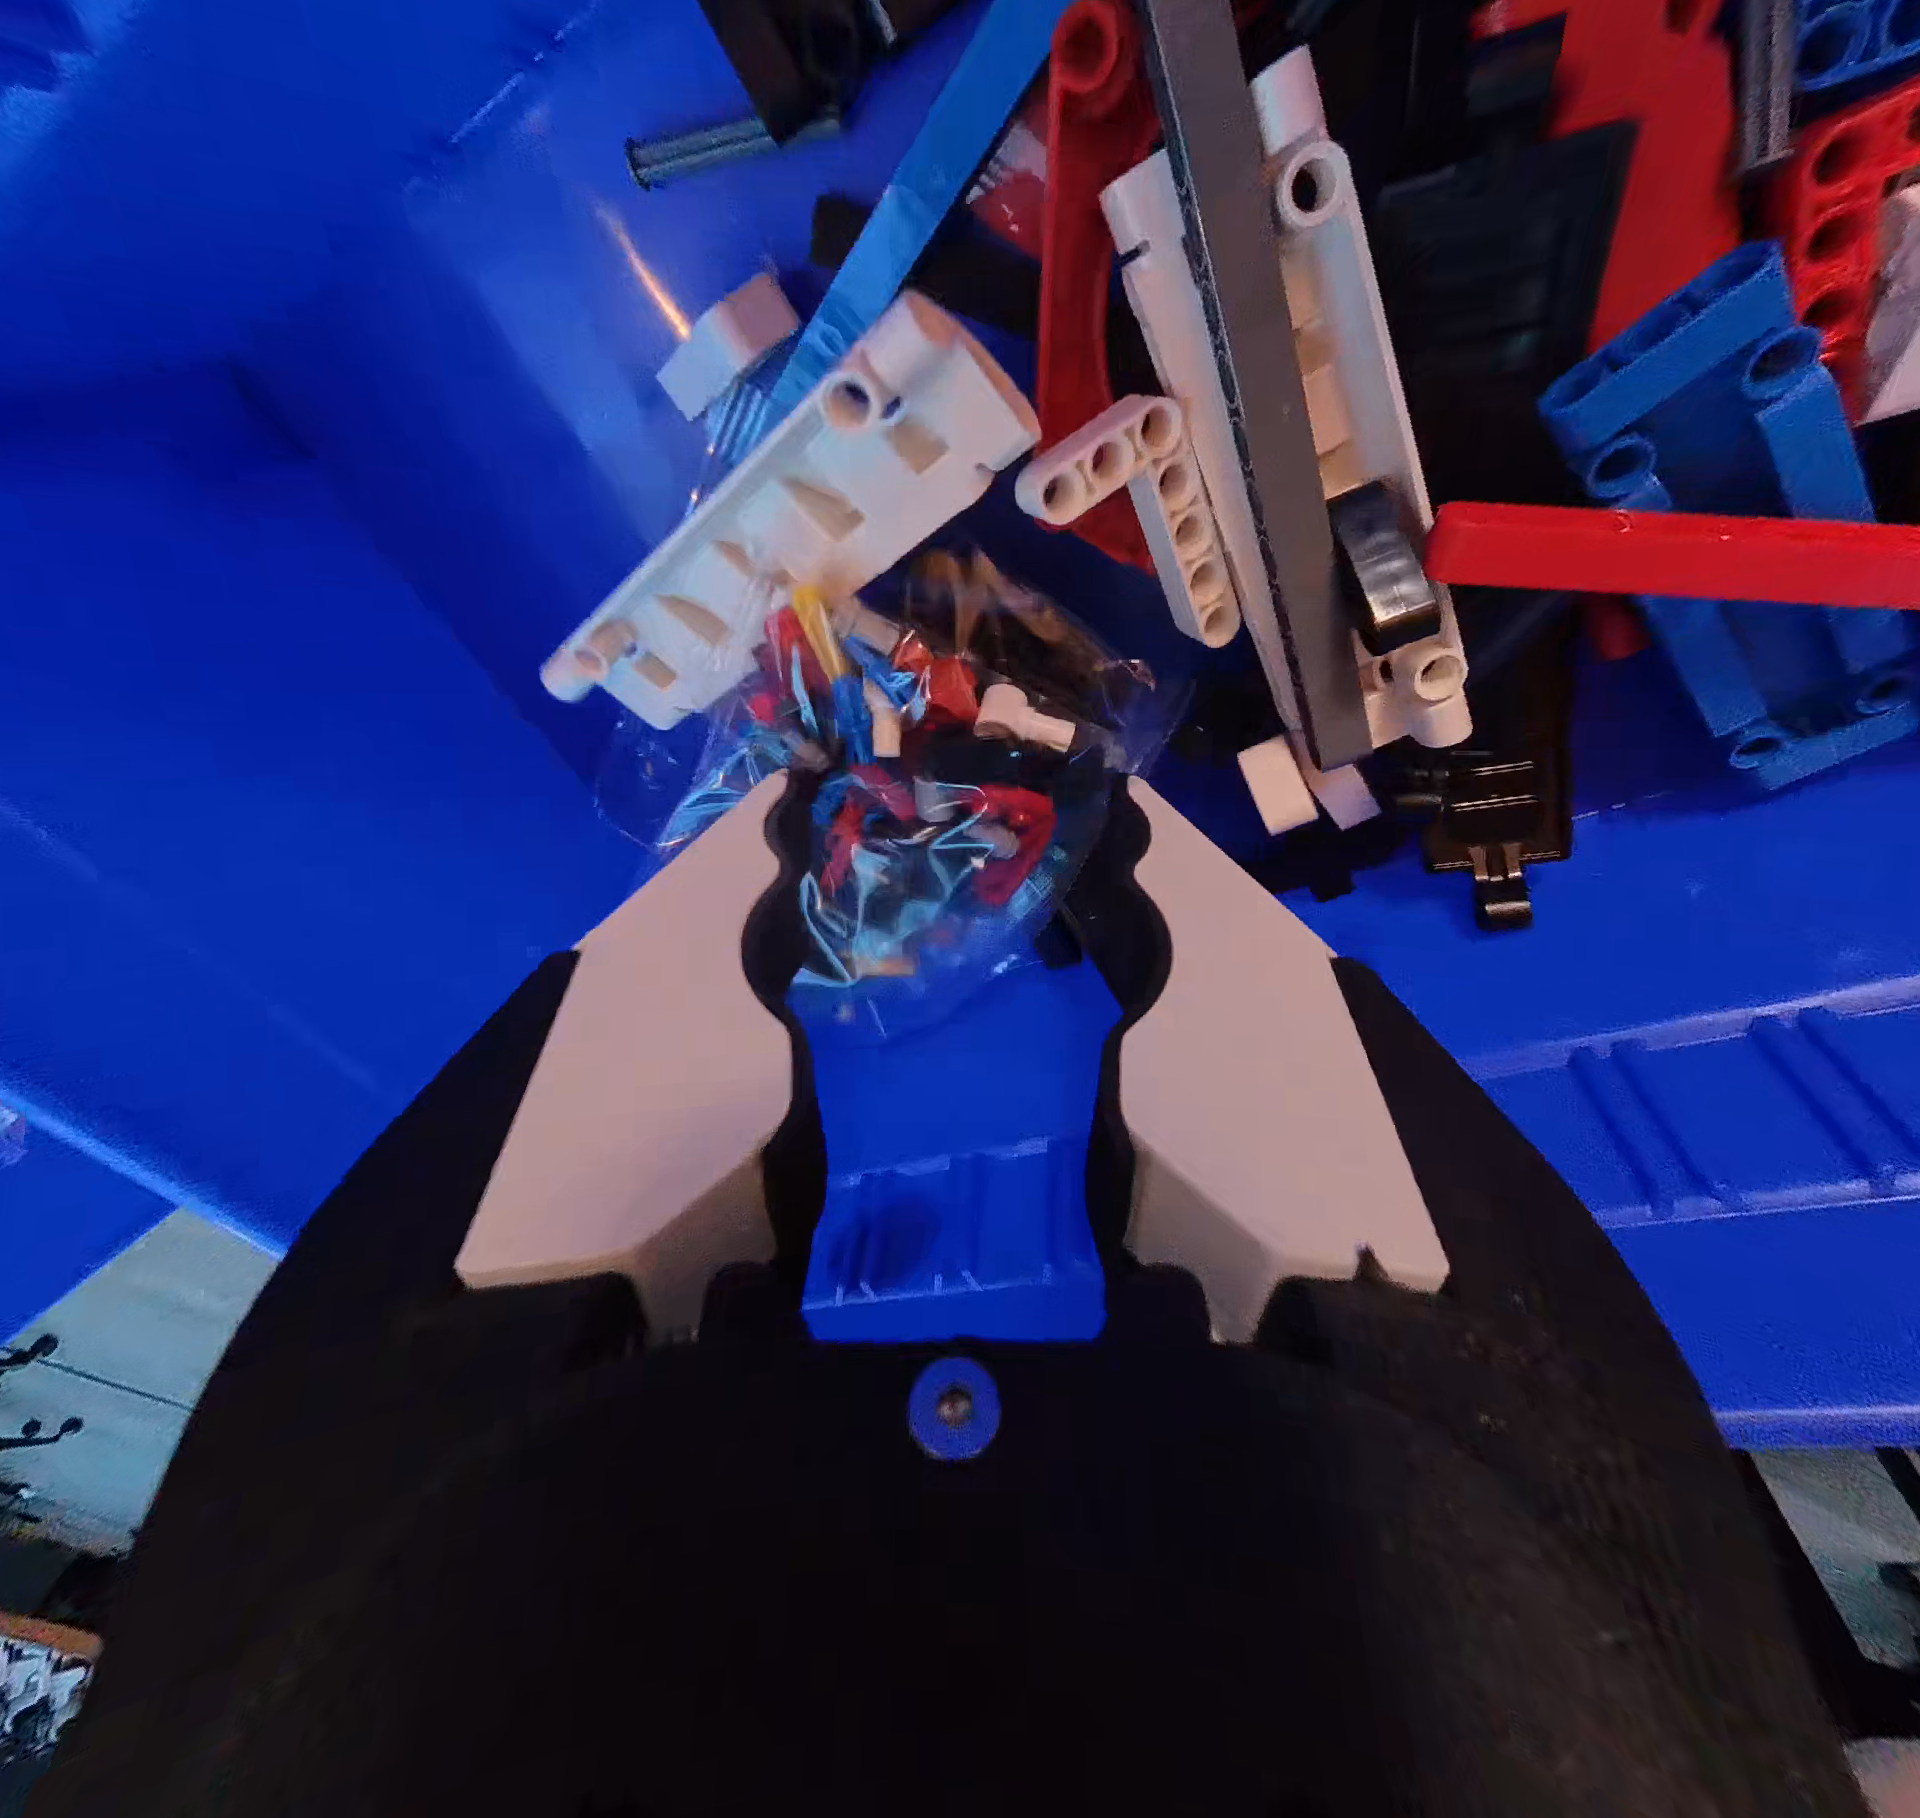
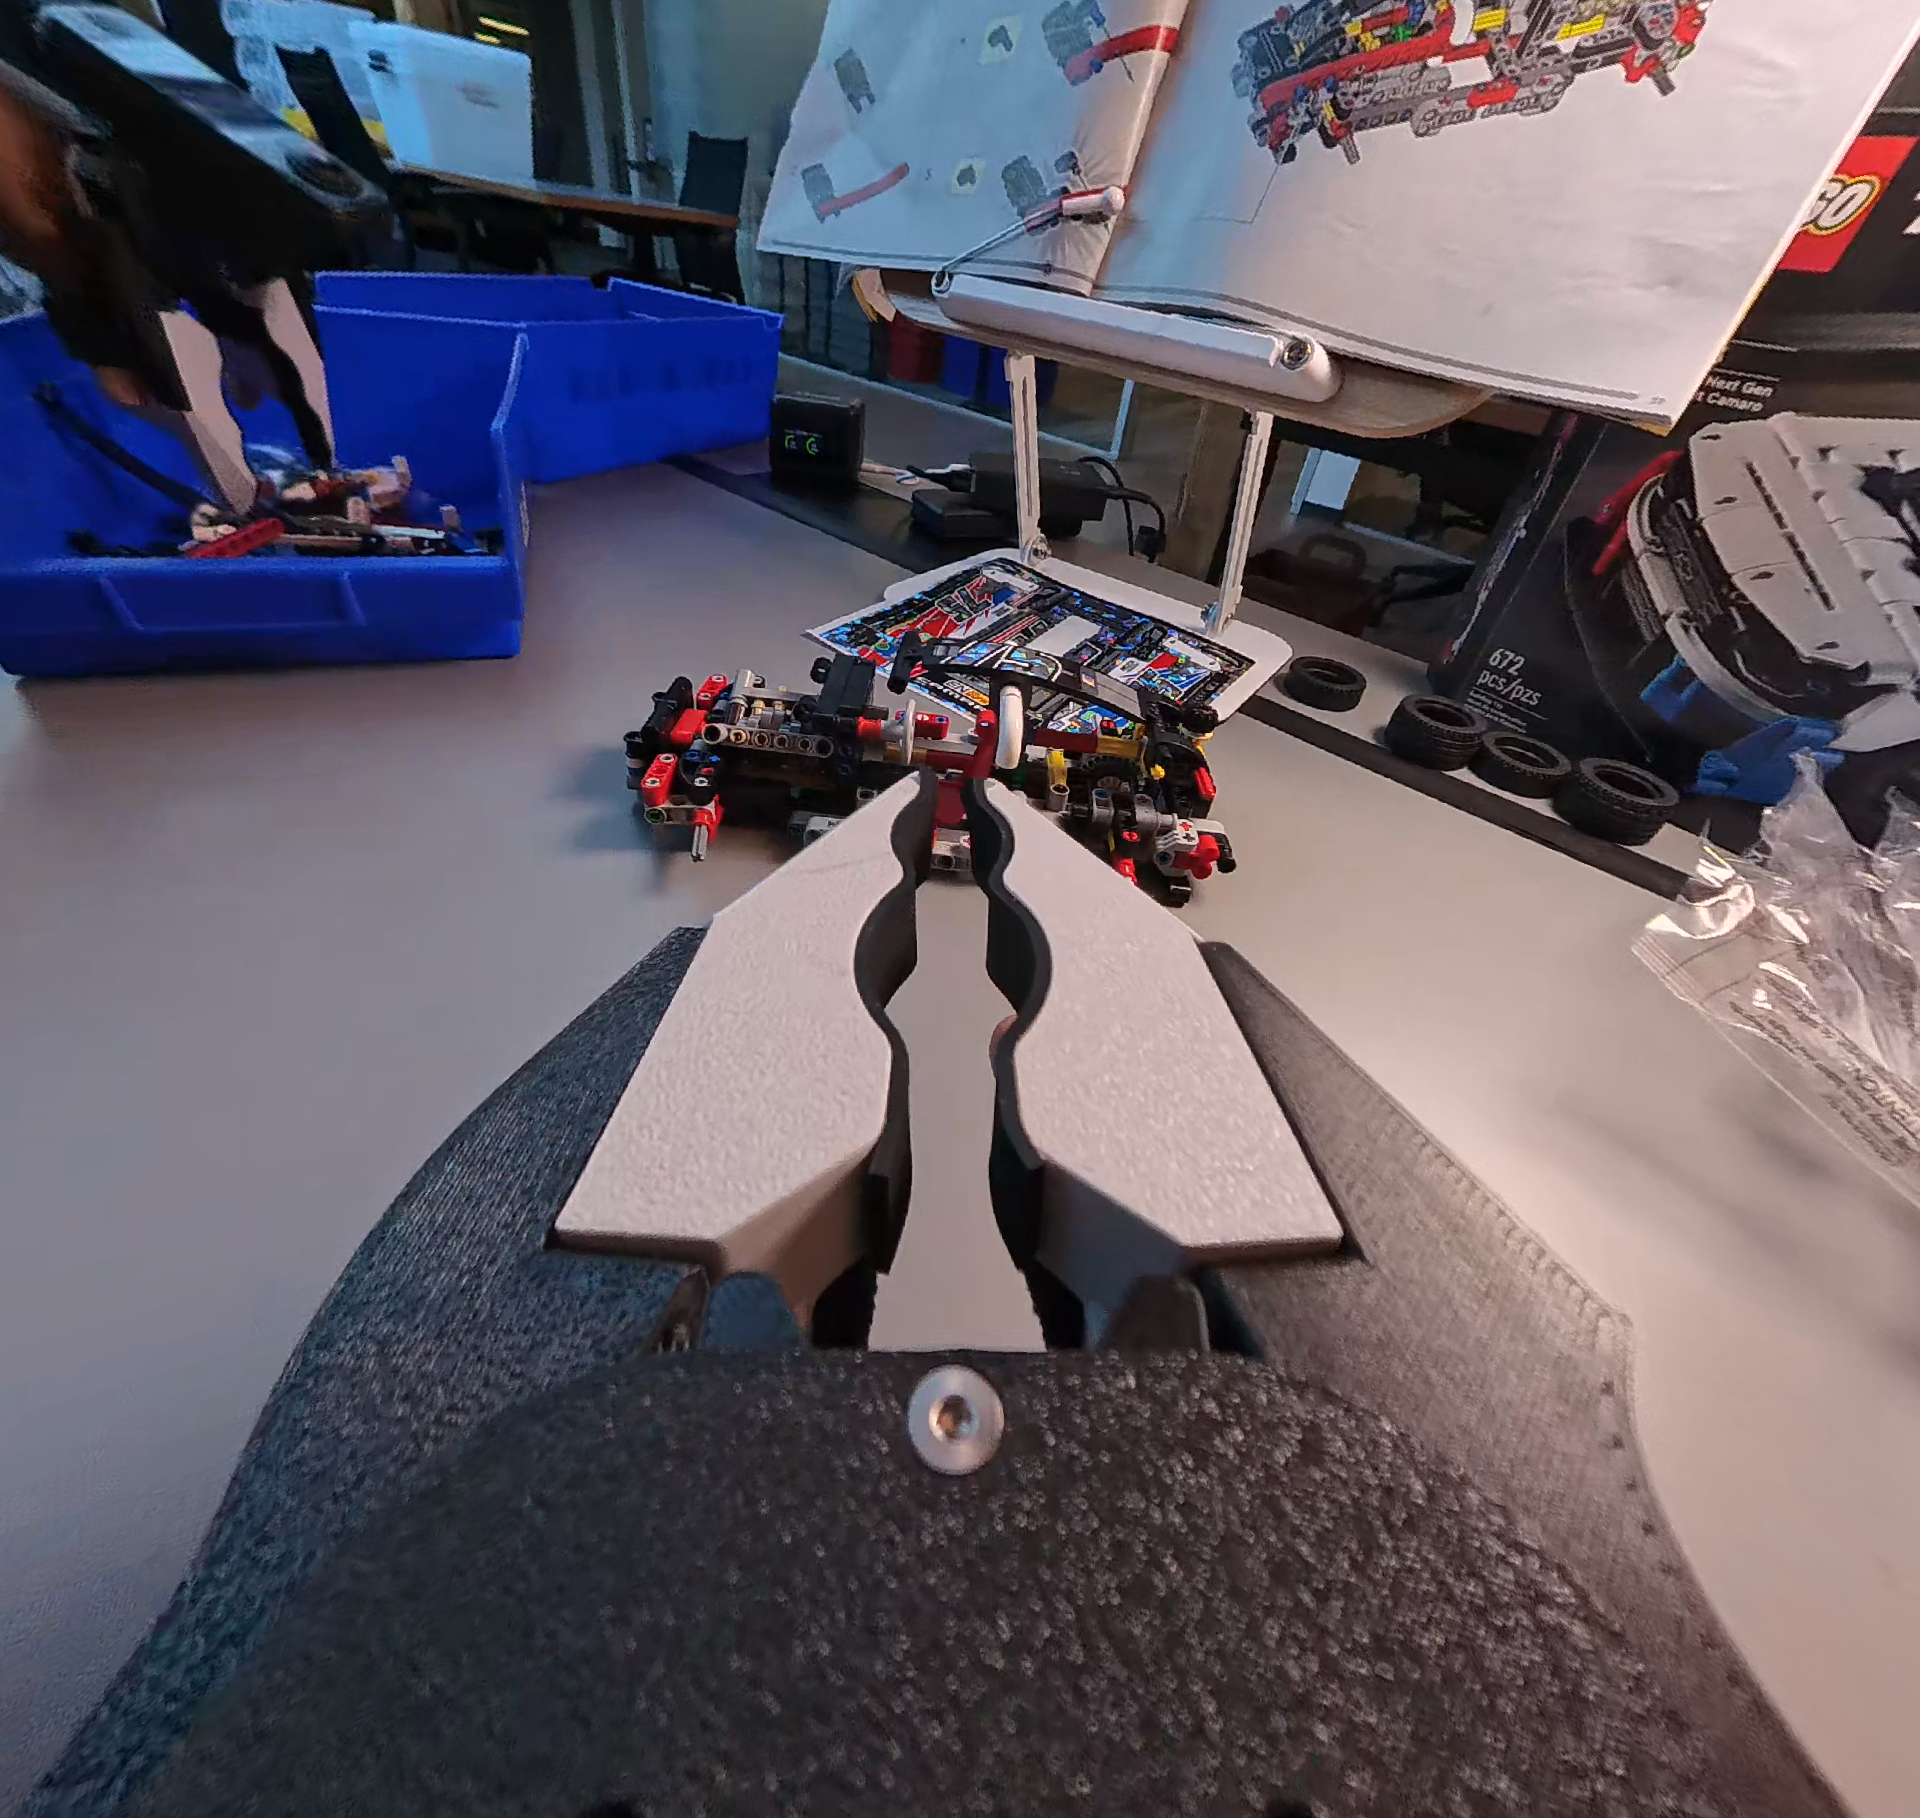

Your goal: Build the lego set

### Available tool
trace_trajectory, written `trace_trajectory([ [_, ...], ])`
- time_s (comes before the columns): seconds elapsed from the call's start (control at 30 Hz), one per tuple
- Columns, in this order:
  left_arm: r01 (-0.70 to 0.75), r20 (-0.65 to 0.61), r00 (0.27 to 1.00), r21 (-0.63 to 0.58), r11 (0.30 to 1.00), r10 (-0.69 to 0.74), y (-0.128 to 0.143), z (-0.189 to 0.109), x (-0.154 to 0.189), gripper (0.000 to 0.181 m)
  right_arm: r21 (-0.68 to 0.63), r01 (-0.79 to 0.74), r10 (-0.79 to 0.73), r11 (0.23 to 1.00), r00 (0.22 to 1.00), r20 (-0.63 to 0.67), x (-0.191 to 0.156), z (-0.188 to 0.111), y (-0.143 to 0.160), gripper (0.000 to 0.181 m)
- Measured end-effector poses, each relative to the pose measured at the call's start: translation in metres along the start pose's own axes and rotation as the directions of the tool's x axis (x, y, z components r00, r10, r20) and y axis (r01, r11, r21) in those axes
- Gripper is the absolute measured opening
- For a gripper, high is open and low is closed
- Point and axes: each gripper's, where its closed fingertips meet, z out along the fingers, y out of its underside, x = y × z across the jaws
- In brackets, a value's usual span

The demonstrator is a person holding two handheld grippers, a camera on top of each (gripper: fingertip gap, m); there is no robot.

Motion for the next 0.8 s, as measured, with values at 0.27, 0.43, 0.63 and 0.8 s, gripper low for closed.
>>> trace_trajectory([
  [0.27,-0.007,0.071,0.997,0.158,0.987,-0.004,-0.001,-0.032,-0.014,0.011,-0.022,-0.005,0.006,1.0,1.0,0.015,-0.004,0.002,0.004,0.0],
  [0.43,0.05,0.109,0.99,0.352,0.935,-0.093,-0.003,-0.082,-0.03,0.006,-0.023,0.015,-0.014,1.0,1.0,0.009,-0.005,0.001,0.003,0.0],
  [0.63,0.035,0.131,0.978,0.662,0.749,-0.162,-0.028,-0.164,-0.029,0.003,-0.029,0.021,-0.021,0.999,1.0,0.003,-0.005,0.002,0.005,0.0],
  [0.8,-0.057,0.106,0.989,0.92,0.387,-0.107,-0.08,-0.255,0.026,0.003,-0.033,0.019,-0.019,0.999,1.0,0.004,-0.006,0.003,0.006,0.0],
])
